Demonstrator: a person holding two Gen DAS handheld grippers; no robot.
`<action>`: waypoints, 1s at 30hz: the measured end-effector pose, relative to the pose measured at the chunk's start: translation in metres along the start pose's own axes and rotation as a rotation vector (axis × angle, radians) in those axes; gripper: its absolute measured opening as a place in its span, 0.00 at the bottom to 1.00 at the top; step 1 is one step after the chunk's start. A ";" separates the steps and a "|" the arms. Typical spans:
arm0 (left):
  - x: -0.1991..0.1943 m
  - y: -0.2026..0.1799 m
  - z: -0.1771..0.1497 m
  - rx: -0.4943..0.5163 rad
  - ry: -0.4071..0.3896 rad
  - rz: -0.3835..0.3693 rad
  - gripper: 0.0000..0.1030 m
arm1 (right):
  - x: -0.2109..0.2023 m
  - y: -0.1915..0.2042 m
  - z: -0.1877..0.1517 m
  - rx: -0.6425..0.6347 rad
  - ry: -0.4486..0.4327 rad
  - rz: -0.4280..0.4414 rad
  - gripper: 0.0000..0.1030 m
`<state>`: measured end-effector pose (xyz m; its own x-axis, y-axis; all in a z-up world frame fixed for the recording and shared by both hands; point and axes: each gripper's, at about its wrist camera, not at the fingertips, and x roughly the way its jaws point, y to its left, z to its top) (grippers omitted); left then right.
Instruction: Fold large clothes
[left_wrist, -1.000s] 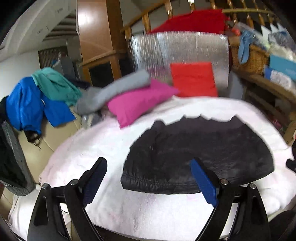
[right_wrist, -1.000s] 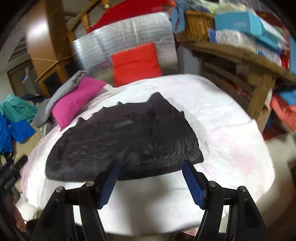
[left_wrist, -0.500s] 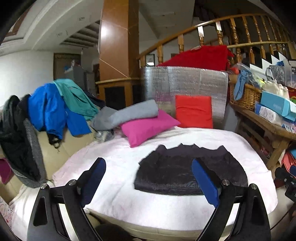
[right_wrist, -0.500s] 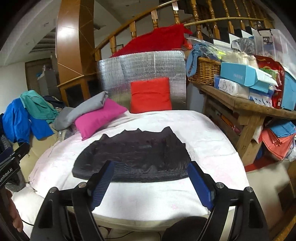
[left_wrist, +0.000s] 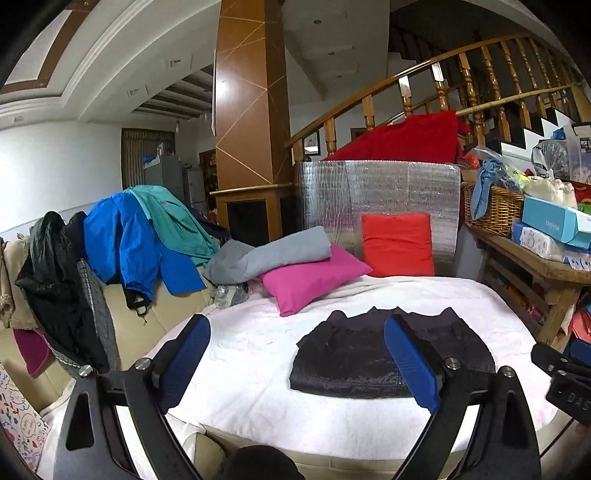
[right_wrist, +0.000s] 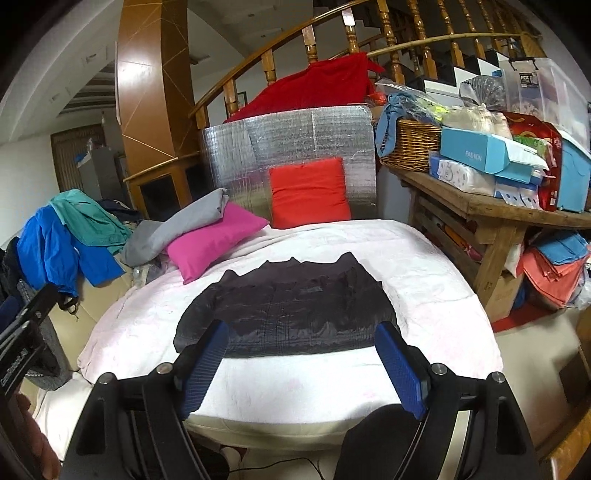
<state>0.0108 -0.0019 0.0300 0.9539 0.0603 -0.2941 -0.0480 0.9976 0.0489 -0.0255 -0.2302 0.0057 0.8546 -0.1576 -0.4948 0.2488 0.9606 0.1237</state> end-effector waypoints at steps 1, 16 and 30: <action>-0.003 0.002 0.001 -0.002 -0.003 0.000 0.93 | -0.002 0.001 0.000 0.001 -0.005 -0.001 0.82; -0.019 0.026 0.003 -0.051 -0.011 0.025 0.93 | -0.017 0.027 -0.005 -0.037 -0.007 0.007 0.82; -0.022 0.026 0.002 -0.050 -0.011 0.026 0.93 | -0.020 0.027 -0.009 -0.033 0.000 0.015 0.82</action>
<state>-0.0112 0.0227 0.0393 0.9554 0.0863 -0.2824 -0.0876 0.9961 0.0083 -0.0399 -0.1990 0.0110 0.8579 -0.1432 -0.4934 0.2209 0.9699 0.1026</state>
